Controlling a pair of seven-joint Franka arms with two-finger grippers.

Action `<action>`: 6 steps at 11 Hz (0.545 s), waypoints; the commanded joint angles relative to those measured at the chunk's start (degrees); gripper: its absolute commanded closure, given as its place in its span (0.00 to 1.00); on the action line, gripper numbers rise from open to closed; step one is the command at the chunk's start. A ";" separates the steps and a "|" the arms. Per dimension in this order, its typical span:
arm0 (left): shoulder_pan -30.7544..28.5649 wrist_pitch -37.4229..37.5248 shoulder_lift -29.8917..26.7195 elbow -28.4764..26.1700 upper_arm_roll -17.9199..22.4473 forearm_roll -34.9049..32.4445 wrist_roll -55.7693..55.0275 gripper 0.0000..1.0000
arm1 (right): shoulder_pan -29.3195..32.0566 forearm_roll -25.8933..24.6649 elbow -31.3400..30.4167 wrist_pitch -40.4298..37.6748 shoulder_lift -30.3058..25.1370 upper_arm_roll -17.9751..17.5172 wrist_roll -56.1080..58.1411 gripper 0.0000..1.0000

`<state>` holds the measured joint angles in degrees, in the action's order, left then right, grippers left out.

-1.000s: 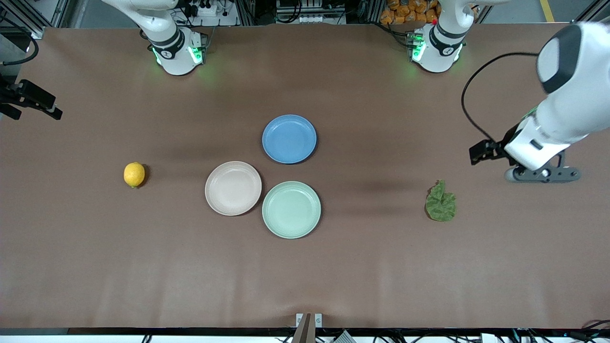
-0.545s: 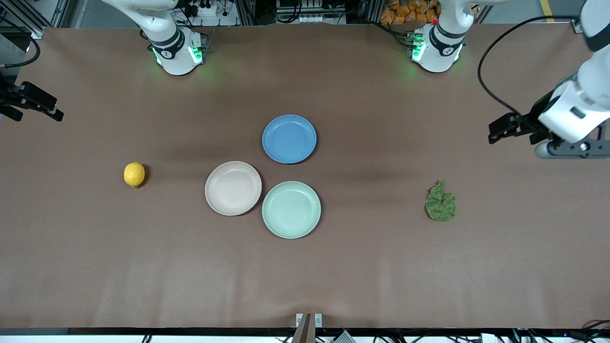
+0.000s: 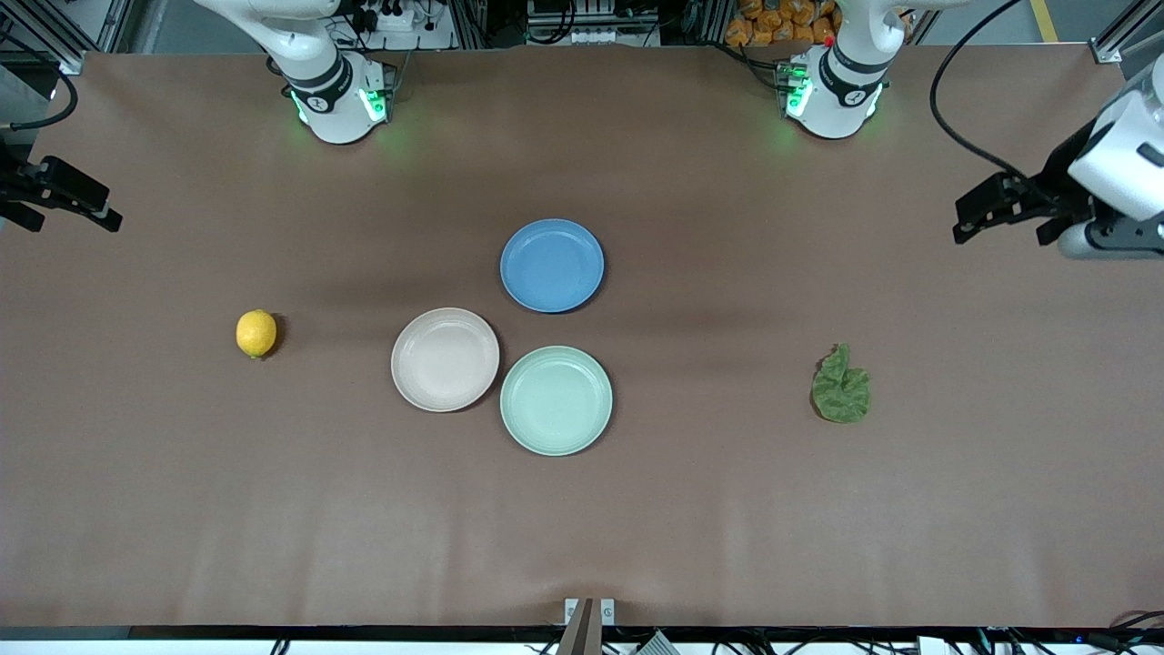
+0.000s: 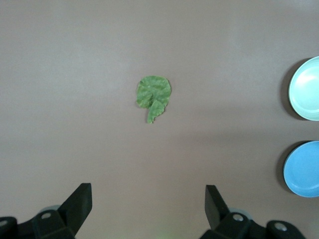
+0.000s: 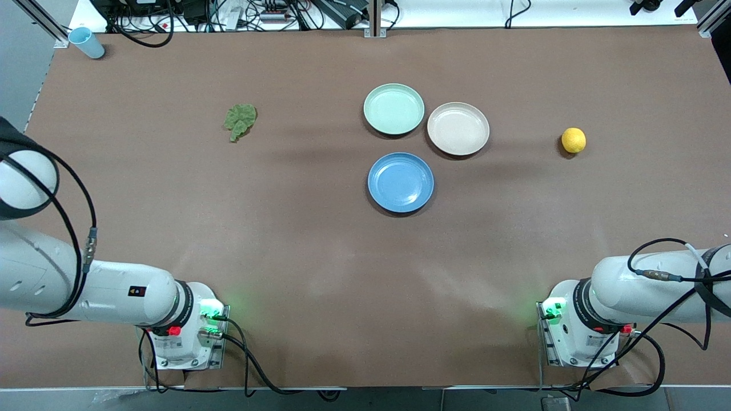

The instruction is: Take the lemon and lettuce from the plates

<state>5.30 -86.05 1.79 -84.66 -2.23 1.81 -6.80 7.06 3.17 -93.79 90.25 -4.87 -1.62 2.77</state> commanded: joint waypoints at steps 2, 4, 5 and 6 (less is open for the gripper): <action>-1.88 1.32 -1.09 -0.51 -0.15 0.91 0.13 0.00 | 0.49 -0.62 -0.52 -0.25 -0.67 -0.49 -0.40 0.00; -2.31 1.23 -0.30 -0.69 0.03 1.26 0.03 0.00 | 0.41 -0.62 -0.52 -0.34 -0.67 -0.49 -0.40 0.00; -3.97 1.06 1.10 -0.34 -0.23 1.35 0.20 0.00 | 0.41 -0.62 -0.52 -0.34 -0.67 -0.49 -0.40 0.00; -4.33 0.97 1.72 -0.33 -0.15 1.26 0.38 0.00 | 0.41 -0.62 -0.52 -0.34 -0.67 -0.49 -0.40 0.00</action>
<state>3.17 -85.32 1.75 -85.44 -2.07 1.82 -6.81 7.07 3.13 -93.80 90.12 -4.87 -1.66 2.77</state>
